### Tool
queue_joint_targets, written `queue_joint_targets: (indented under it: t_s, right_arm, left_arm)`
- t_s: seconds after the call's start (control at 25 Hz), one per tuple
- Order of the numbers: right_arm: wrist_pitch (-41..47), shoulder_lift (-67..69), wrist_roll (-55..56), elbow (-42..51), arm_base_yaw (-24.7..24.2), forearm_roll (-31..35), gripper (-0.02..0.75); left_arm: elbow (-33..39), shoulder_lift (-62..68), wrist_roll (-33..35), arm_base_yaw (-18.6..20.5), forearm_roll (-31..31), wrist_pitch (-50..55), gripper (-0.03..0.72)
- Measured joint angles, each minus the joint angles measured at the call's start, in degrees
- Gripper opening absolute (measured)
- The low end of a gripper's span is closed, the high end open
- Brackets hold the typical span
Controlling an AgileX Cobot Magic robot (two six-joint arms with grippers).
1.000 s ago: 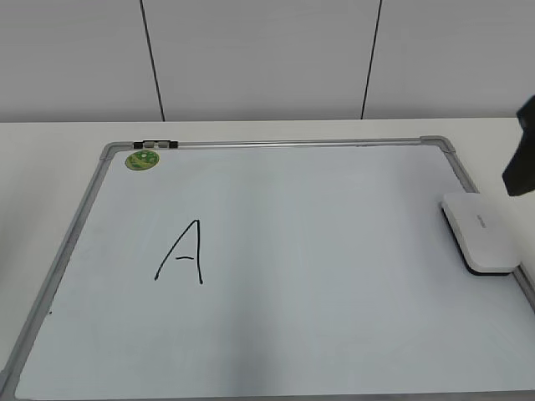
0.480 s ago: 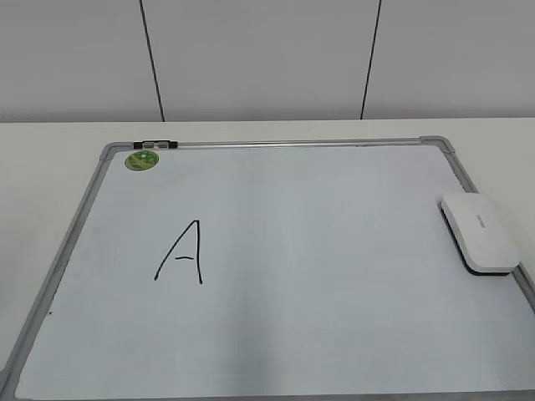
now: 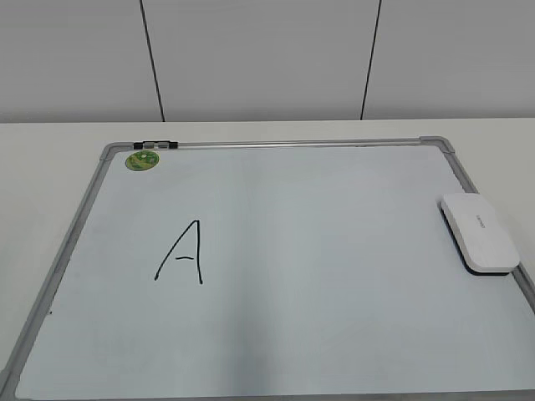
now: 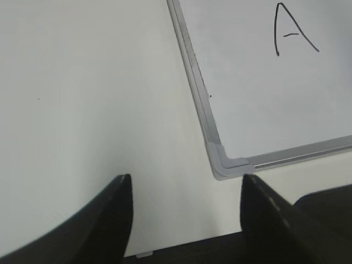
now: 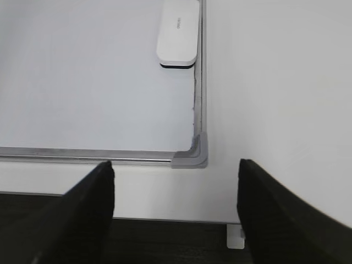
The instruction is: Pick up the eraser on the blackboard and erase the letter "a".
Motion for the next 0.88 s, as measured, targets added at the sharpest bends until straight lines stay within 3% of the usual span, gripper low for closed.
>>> queue_joint_targets:
  t_s: [0.2,0.88]
  right_arm:
    - [-2.8,-0.6,0.0,4.8,0.0,-0.4,0.515]
    - [-6.9,-0.6,-4.1,7.2,0.0,3.4,0.515]
  left_arm:
    - [4.7,-0.9,0.0,0.0,-0.1,-2.4,0.442]
    - [4.9,-0.9,0.0,0.0,-0.1,-3.6,0.406]
